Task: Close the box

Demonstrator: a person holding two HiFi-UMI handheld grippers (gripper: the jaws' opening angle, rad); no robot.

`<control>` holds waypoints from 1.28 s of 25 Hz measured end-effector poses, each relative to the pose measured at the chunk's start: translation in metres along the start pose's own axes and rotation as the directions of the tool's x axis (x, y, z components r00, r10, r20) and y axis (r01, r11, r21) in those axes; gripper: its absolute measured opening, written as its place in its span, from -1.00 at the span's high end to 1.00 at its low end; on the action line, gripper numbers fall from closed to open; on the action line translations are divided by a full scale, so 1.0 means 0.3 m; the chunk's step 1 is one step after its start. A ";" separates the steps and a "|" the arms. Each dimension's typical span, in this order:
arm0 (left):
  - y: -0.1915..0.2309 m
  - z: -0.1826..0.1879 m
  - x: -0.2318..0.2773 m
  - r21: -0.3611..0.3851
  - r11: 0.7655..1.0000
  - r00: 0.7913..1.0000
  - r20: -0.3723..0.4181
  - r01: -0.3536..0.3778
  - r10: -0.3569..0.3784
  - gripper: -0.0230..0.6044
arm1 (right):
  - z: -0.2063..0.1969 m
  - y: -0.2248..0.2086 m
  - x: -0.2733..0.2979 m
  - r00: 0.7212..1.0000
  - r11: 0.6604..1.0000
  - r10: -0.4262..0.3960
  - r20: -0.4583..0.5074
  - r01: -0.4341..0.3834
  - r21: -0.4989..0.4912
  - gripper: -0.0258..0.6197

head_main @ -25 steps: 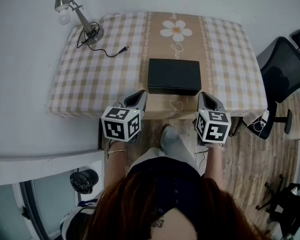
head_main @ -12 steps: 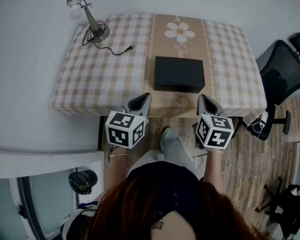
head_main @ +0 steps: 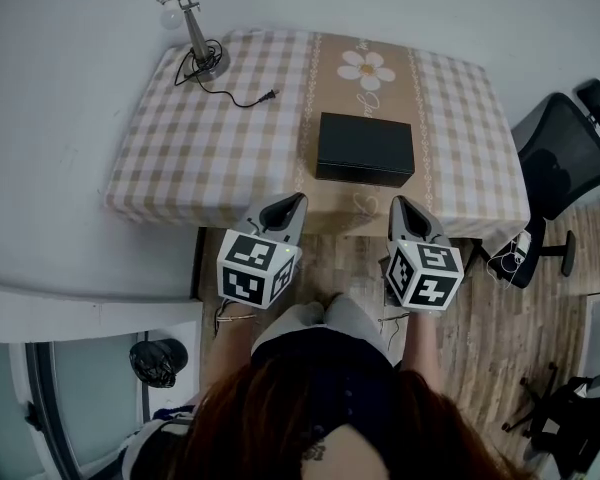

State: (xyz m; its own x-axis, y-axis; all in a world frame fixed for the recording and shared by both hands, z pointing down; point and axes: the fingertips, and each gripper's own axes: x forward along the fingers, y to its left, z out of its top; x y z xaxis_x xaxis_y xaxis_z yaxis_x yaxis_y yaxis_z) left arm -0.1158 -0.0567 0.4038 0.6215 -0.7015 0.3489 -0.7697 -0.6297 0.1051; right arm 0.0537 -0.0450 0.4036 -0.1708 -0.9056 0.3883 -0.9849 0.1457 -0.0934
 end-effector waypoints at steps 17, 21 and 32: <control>-0.140 0.078 -0.019 0.032 0.999 0.998 0.060 0.008 -0.010 0.86 | 0.043 0.025 -0.117 0.998 0.993 0.052 0.026 -0.049 -0.108 0.87; -0.177 0.085 -0.036 0.032 0.999 0.998 0.067 -0.007 0.005 0.86 | 0.052 0.027 -0.152 0.997 0.987 0.071 0.033 -0.065 -0.144 0.87; -0.272 0.063 -0.113 0.033 0.999 0.997 0.068 -0.035 0.032 0.86 | 0.046 0.058 -0.265 0.991 0.977 0.122 0.051 -0.111 -0.182 0.87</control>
State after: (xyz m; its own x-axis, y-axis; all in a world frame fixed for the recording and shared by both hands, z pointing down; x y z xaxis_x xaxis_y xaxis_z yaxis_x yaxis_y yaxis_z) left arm -0.0711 0.0122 0.3658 0.6047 -0.7425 0.2883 -0.7855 -0.6158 0.0617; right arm 0.0504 0.0240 0.3584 -0.2881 -0.9000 0.3271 -0.9484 0.3155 0.0328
